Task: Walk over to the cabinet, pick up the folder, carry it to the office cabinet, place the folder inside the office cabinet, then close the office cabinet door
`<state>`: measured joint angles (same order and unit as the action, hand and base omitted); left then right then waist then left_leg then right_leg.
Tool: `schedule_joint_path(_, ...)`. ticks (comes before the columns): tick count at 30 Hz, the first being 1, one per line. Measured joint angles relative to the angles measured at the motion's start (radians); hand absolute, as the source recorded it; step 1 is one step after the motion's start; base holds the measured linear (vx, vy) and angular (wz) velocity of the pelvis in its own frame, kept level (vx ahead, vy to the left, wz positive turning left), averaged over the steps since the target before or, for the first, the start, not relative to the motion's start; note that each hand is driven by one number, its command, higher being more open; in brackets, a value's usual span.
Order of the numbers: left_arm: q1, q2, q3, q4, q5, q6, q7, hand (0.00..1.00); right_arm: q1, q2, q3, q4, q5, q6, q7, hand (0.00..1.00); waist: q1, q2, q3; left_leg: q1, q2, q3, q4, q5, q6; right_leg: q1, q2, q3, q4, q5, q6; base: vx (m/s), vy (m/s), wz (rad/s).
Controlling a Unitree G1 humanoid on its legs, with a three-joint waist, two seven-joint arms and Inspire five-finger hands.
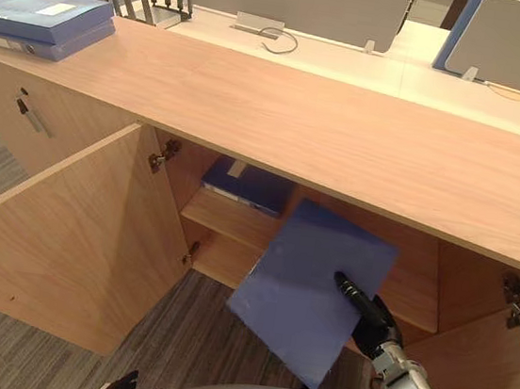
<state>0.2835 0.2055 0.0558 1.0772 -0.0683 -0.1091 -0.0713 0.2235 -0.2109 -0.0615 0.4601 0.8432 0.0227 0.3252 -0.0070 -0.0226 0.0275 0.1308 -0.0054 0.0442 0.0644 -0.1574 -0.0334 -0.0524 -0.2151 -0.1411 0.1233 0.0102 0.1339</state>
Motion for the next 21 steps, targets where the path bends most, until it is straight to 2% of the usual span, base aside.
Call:
schedule_joint_path(8, -0.003, -0.03, 0.0, -0.004, 0.0, -0.001, 0.055, 1.0, 0.0, 0.103, -0.008, 0.0, 0.129, -0.082, -0.069, 0.0, 0.0, 0.001, -0.001, 0.0, 0.0, 0.001, -0.002, 0.0, 0.0, 0.001, 0.001, 0.001, -0.006, 0.002, 0.002, 0.0, 0.0, 0.0)
schedule_joint_path(21, -0.016, -0.043, -0.011, -0.008, 0.001, -0.001, 0.087, 1.0, -0.005, 0.132, 0.04, -0.006, 0.195, -0.126, -0.101, 0.0, 0.001, 0.002, -0.001, 0.0, 0.005, -0.009, -0.013, 0.001, 0.001, 0.029, 0.009, -0.018, -0.06, 0.023, 0.005, 0.01, -0.003, 0.03)
